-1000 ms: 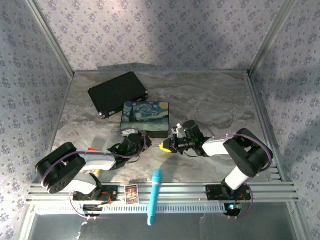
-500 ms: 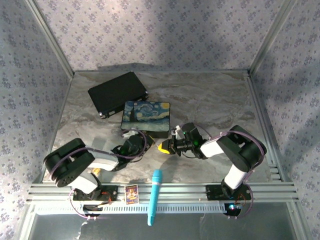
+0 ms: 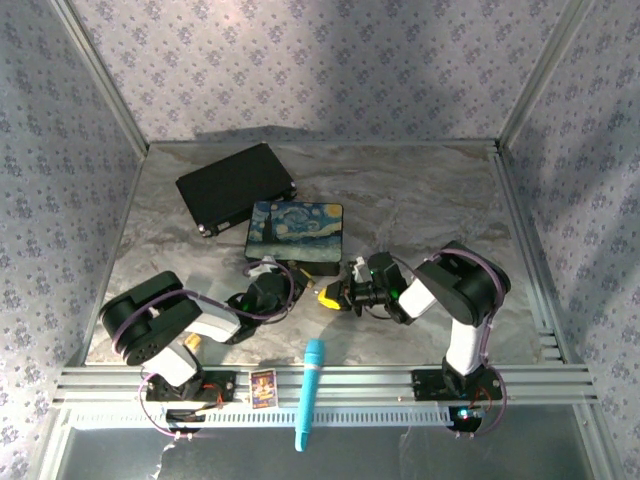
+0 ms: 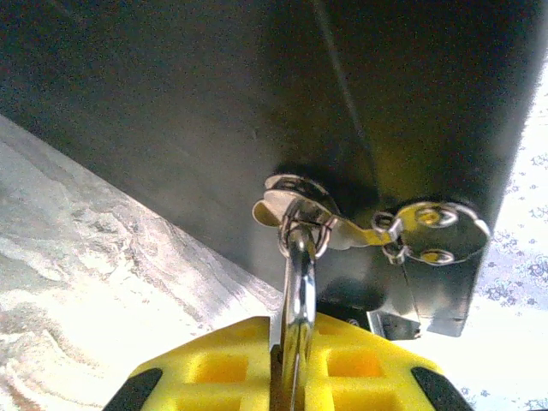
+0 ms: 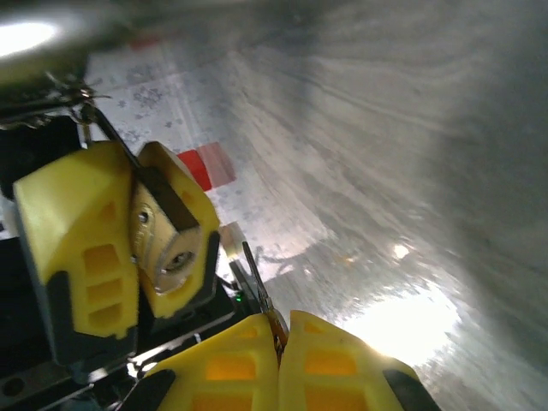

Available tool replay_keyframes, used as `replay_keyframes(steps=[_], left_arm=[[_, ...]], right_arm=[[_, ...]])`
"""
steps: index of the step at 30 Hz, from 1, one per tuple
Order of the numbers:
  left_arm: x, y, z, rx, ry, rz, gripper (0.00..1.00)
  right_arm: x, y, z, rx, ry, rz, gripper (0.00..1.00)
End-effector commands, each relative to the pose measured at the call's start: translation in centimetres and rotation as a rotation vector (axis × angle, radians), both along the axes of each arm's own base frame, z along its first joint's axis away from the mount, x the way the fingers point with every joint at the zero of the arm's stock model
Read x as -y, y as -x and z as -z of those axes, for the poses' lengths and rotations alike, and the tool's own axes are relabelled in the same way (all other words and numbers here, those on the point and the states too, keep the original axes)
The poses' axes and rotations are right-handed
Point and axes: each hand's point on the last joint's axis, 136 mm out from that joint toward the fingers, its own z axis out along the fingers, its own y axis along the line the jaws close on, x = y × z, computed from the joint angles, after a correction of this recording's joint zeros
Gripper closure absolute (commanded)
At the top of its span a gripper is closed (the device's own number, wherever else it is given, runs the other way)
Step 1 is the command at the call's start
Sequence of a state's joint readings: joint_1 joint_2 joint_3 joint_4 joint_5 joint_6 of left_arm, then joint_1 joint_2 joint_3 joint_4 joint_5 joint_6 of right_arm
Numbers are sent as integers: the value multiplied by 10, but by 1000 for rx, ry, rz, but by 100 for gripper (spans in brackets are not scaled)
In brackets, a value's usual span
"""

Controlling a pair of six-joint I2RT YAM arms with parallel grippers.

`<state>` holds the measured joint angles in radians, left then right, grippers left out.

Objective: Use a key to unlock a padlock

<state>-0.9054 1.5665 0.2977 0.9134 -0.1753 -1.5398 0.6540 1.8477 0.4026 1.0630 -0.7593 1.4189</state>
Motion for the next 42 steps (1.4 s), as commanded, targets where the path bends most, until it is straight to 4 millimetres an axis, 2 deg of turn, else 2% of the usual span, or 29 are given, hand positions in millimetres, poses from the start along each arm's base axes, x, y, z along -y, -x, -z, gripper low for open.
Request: replay_keyframes(steps=[1,12,19,42], left_arm=[[0,8,10,-38,-5,12,93],[-2,7,7,-34,-11,3,93],[0,6,6,-34,-11,6,93],[12,8,6,-41,16,36,93]], right_arm=[[-2,-4,-14,27,-67,13,100],[1,-8,-13,19,-86,39,100],[8,-1,-11,26,-73,61,100],[-16,-15,-29,74,-139,43,100]])
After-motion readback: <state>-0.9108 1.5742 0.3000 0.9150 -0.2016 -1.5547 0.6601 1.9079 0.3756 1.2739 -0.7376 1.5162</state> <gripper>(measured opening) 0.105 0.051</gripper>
